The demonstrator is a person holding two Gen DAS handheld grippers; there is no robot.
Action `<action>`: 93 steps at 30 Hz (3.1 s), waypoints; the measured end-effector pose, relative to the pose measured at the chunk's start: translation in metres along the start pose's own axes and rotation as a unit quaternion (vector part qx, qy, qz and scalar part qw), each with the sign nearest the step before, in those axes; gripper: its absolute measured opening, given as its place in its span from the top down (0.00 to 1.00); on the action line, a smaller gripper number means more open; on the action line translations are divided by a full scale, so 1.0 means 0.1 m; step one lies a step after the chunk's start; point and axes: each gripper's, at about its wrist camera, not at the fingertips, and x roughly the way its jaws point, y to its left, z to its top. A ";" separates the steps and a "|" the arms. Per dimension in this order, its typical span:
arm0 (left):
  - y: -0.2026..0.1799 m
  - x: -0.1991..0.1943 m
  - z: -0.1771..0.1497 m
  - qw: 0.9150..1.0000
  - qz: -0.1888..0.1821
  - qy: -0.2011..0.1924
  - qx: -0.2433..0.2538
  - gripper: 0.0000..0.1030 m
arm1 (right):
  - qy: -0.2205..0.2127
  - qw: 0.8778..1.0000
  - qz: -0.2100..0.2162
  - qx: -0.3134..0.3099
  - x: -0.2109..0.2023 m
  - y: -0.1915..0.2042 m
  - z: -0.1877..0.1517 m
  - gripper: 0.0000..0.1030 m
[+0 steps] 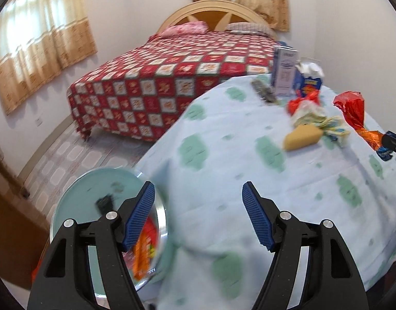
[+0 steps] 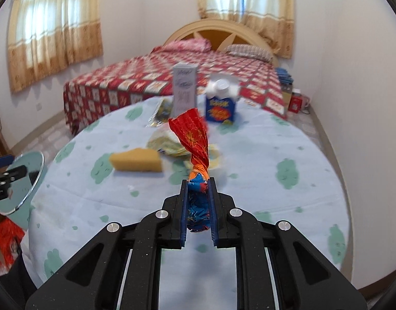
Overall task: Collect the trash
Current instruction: 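Grasp the red-and-blue candy wrapper with the right tool while the left tool nears the sponge, then carry the yellow sponge to the bin with left tool while right tool carries the wrapper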
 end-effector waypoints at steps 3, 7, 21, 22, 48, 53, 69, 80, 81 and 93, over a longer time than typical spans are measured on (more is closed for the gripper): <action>-0.27 0.11 0.13 1.000 -0.017 0.002 0.016 0.33 | -0.010 1.000 -0.015 0.014 -0.08 -0.19 -0.04 0.86; -0.61 0.32 0.31 0.999 -0.032 0.009 0.030 0.33 | -0.009 0.999 -0.040 0.036 -0.04 -0.52 -0.10 0.86; -1.15 0.99 0.56 0.994 -0.081 0.059 0.032 0.58 | -0.003 0.997 -0.040 0.064 0.09 -0.85 -0.28 0.86; -1.17 1.02 0.56 0.994 -0.085 0.062 0.030 0.62 | -0.003 0.997 -0.038 0.063 0.10 -0.85 -0.28 0.86; 0.01 0.09 0.11 0.999 -0.026 0.012 0.015 0.86 | -0.060 0.997 0.050 -0.009 -0.03 0.34 0.05 0.86; 0.30 -0.05 -0.01 1.000 -0.015 0.006 -0.001 0.86 | -0.058 0.996 0.068 -0.028 0.01 0.61 0.07 0.86; 0.91 -0.29 -0.34 0.999 0.017 0.002 -0.044 0.86 | -0.055 0.987 0.114 -0.095 0.07 1.46 0.11 0.86; 1.20 -0.46 -0.49 0.997 0.041 -0.002 -0.058 0.86 | -0.056 0.981 0.139 -0.127 0.08 1.85 0.13 0.86; 1.23 -0.47 -0.50 0.997 0.043 -0.002 -0.059 0.86 | -0.056 0.980 0.141 -0.130 0.08 1.88 0.12 0.86; 1.48 -0.53 -0.64 0.995 0.065 0.001 -0.075 0.86 | -0.054 0.972 0.165 -0.161 0.07 2.27 0.08 0.86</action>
